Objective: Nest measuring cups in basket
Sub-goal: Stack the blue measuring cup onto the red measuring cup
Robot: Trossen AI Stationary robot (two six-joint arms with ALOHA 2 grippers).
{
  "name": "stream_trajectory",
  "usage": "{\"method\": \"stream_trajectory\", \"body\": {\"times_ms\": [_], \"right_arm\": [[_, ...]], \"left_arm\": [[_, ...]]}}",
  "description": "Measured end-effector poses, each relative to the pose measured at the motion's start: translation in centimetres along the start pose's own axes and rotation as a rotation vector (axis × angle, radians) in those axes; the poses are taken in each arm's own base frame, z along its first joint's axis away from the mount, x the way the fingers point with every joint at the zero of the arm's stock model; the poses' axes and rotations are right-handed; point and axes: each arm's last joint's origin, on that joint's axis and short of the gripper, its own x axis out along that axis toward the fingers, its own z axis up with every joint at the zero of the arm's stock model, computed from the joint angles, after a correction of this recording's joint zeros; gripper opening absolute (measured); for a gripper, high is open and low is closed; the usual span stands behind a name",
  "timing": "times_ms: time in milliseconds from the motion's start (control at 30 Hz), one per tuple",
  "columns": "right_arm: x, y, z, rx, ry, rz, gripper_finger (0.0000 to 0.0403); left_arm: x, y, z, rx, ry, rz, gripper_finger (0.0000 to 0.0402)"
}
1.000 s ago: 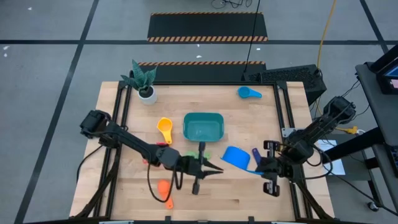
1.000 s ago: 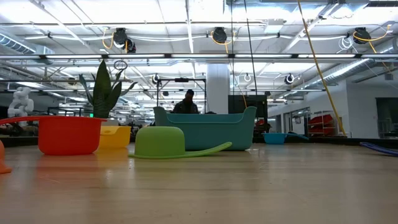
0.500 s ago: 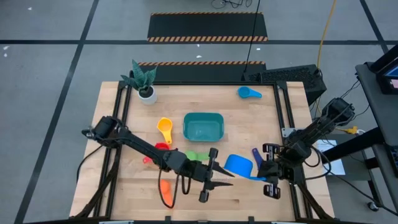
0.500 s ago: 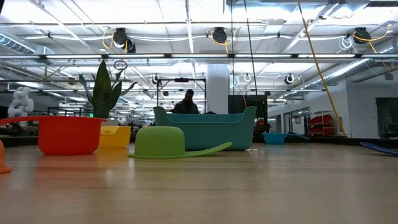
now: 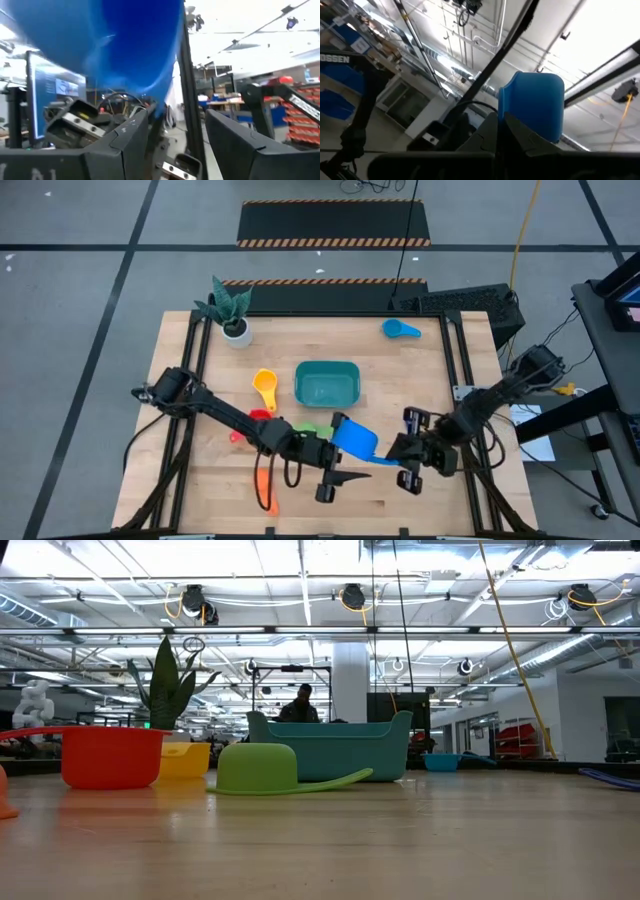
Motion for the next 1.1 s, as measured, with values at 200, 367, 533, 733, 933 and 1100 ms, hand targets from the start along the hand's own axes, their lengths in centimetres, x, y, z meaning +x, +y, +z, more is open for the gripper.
{"method": "stream_trajectory", "body": {"times_ms": [200, 367, 533, 733, 933, 1100], "right_arm": [[0.1, -0.9, -0.2, -0.036, -0.028, 0.0, 0.0], [0.2, -1.8, -1.3, -0.097, 0.015, -0.021, 0.0], [0.2, -3.0, -2.3, -0.126, 0.014, -0.028, 0.0], [0.1, -4.2, -2.2, -0.115, 0.028, -0.068, 0.0], [0.0, -5.3, -2.5, -0.084, 0.074, -0.082, 0.0], [-0.1, -6.2, -2.7, -0.054, 0.108, -0.094, 0.0]], "left_arm": [[0.1, 1.5, 0.2, 0.023, -0.041, 0.036, 0.0202], [0.1, 3.3, 0.2, 0.034, -0.094, -0.041, 0.0202], [0.1, 5.4, -0.1, 0.036, -0.099, -0.048, 0.02], [-0.4, 7.4, -0.3, 0.066, -0.136, -0.106, 0.0149], [-0.6, 9.7, -0.5, 0.049, -0.137, -0.137, 0.0083], [-1.0, 11.5, -0.3, 0.0, -0.154, -0.165, 0.0056]]}}
